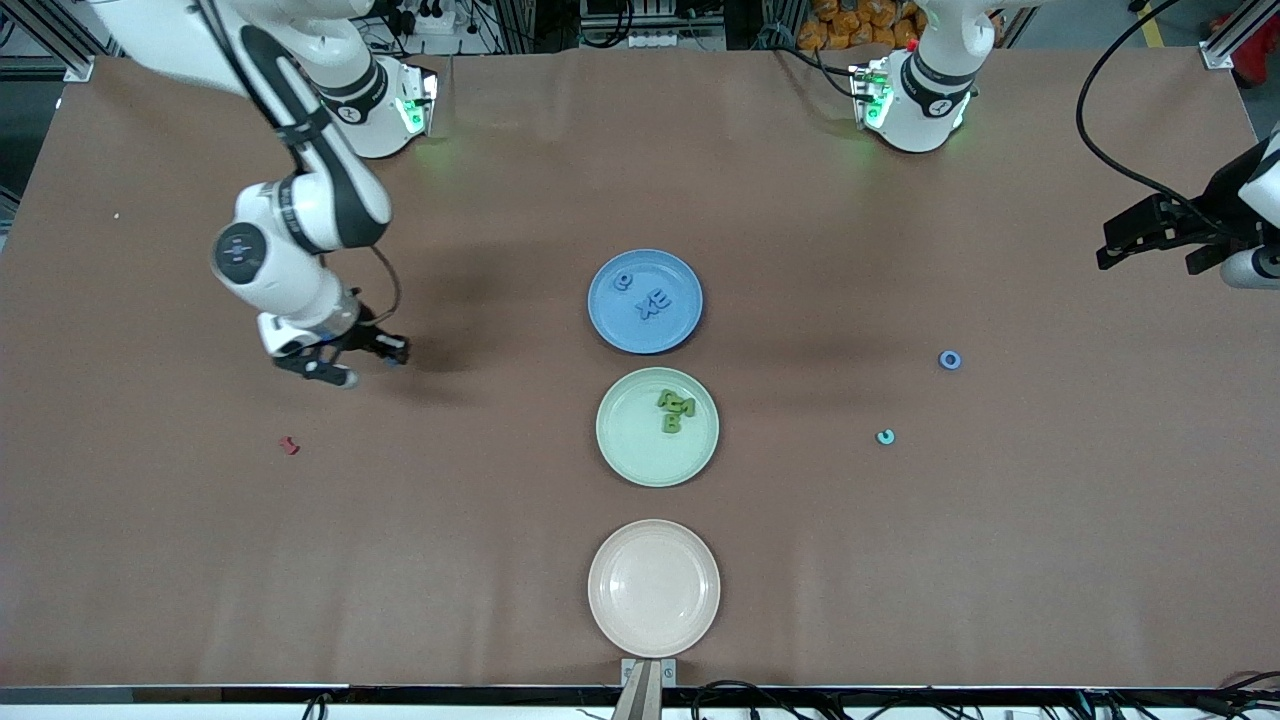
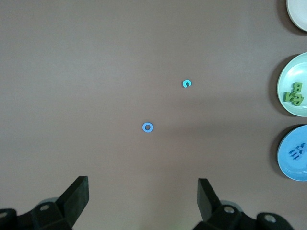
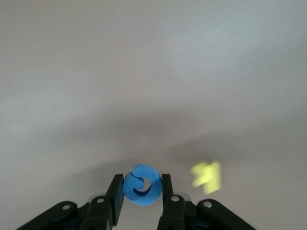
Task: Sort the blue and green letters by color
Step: 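Lower the blue c onto the blue plate and open the right gripper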
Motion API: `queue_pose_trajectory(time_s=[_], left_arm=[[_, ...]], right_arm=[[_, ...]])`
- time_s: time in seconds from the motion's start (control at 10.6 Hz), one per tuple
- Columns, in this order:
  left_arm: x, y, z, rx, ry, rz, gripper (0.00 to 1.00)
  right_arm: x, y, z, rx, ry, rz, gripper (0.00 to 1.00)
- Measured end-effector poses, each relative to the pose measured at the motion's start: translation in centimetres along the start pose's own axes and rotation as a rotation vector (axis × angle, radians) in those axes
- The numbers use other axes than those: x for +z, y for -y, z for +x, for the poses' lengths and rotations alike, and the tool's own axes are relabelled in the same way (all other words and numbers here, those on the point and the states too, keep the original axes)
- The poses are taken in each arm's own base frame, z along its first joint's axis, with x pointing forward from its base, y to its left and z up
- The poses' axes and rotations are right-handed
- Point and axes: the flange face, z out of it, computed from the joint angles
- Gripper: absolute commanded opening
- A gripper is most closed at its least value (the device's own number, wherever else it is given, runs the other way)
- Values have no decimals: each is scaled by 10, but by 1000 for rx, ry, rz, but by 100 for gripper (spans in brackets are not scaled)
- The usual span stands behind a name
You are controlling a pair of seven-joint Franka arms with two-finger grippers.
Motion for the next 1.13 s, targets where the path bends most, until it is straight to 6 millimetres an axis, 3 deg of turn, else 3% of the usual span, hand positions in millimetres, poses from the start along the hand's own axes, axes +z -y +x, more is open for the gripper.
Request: queue_pose_trajectory(time_s=[0.19,0.28,0.57,0.76,0.94,1.13], left_arm=[[6,-2,4,5,11,-2,100],[8,-4,5,7,13,-2,100],[5,-1,5,5,8,-2,100],[-2,-1,6,5,-8,-1,100],[-7,-3,6,8,-19,-1,100],[-5,-3,7,9,-14,-1,100]], right_arm=[[-1,86,-50,3,-5,15,15],[-3,119,-73,-5,-7,25,15],[0,198,-132,-14,6,55,16],[9,242,-158,-10,24,76,19],[19,276,-178,-15,40,93,100],[20,300,-193,27,49,112,100]])
